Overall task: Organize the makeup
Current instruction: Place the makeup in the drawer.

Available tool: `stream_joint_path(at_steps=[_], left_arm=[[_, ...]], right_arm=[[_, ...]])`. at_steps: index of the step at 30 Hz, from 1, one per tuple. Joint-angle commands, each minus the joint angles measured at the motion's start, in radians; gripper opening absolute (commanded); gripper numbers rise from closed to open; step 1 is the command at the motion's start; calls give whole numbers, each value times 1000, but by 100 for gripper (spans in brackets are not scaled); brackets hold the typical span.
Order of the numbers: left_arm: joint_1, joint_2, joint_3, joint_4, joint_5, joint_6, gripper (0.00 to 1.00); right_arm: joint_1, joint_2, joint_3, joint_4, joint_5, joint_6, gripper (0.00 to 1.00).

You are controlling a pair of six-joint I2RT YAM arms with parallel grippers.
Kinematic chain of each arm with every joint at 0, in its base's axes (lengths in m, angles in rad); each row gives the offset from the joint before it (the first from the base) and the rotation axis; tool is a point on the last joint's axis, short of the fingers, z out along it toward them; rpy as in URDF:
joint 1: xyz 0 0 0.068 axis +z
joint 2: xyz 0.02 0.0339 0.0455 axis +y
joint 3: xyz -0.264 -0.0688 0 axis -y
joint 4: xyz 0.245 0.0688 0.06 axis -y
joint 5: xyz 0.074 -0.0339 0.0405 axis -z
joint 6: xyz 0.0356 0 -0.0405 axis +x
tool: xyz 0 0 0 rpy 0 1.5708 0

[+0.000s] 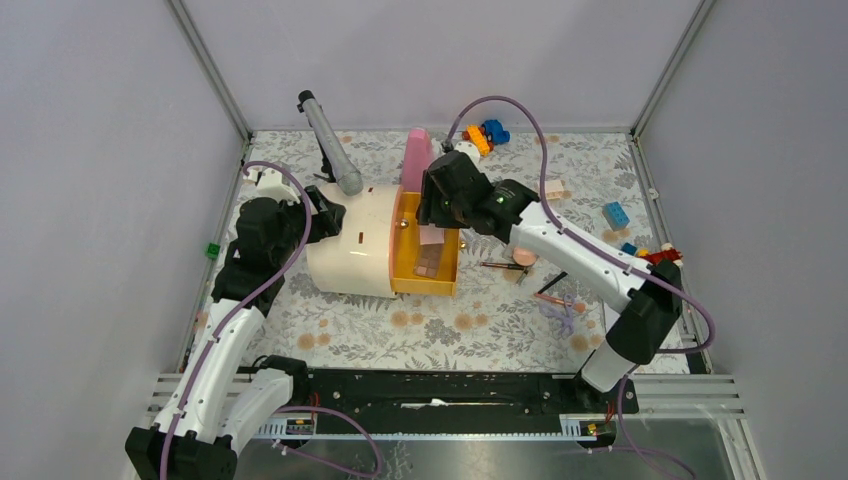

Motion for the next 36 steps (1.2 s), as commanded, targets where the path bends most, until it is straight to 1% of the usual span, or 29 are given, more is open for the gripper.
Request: stream_joint_path(at_steps=[1,3,7,13,16,21,25,29,31,36], left_arm=[[1,33,-37,-177,23,47,73],[1,32,-37,-178,20,47,73],[1,33,-37,-178,25,47,73],[1,32,-37,-178,23,47,73],[1,32,-37,-178,20,47,73],[1,35,-36,-178,19,47,73],[1,36,-37,-179,19,47,73],[1,38,-37,-178,22,47,73],[1,36,-37,-179,19,47,73],[1,34,-37,-179,19,47,73]], right_arm=[[20,59,44,-1,42,38,37],[32,90,73,-40,75,40,38],[41,114,75,-62,120,50,43],[41,136,80,-67,121,49,53],[41,137,95,-66,117,37,61],[41,123,126,-68,95,25,65],[40,115,149,-87,110,11,71],[41,116,156,-102,122,2,72],[40,110,165,-117,150,-3,72],[16,34,153,-179,316,-32,74]])
